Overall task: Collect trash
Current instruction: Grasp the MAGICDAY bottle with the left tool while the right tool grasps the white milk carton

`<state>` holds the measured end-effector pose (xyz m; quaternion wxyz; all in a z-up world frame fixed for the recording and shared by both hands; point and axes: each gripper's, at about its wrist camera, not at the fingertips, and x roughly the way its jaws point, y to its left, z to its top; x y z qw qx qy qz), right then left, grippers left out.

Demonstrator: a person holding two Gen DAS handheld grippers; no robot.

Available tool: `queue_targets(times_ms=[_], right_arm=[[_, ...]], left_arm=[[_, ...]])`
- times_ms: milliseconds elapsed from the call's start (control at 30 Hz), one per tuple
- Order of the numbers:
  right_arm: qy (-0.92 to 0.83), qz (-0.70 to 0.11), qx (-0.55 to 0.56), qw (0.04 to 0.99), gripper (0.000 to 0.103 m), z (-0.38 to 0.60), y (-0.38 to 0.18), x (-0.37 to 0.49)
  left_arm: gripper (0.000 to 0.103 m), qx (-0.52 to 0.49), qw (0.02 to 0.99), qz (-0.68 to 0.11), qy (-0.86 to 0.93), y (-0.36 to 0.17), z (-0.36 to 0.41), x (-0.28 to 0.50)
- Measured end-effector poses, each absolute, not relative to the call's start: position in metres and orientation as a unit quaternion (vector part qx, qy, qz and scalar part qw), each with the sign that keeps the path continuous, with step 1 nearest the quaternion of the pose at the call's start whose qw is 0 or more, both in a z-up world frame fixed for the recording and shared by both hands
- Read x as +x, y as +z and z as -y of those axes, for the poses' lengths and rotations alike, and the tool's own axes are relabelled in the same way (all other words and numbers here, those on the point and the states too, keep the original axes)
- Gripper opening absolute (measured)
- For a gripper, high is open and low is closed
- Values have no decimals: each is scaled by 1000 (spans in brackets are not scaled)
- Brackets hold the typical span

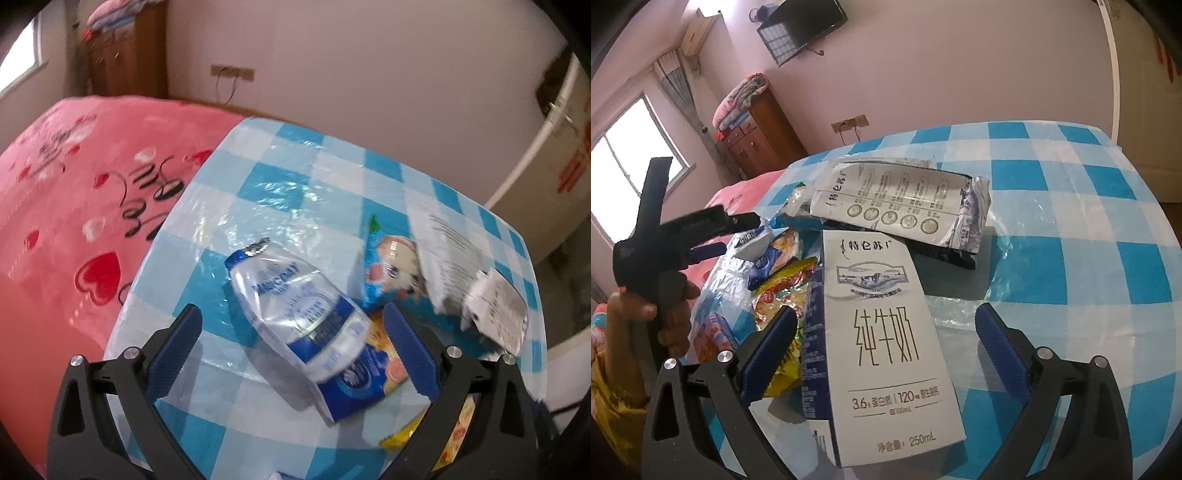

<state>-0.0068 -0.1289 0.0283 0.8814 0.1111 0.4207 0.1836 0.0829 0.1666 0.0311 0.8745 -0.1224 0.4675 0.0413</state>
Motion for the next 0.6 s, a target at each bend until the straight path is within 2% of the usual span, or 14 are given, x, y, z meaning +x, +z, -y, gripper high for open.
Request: queue_targets(times_ms=[300, 400, 600], right_arm=[[185, -420, 103, 882, 96, 131, 23, -5], [187, -420, 105, 882, 96, 132, 23, -4], [190, -419, 110, 881, 96, 136, 23, -4]], left_arm=[[98, -145, 861, -483, 59, 20, -170, 102], [87, -136, 860, -488, 65, 17, -168, 107], [78, -107, 862, -489, 84, 17, -164, 110]])
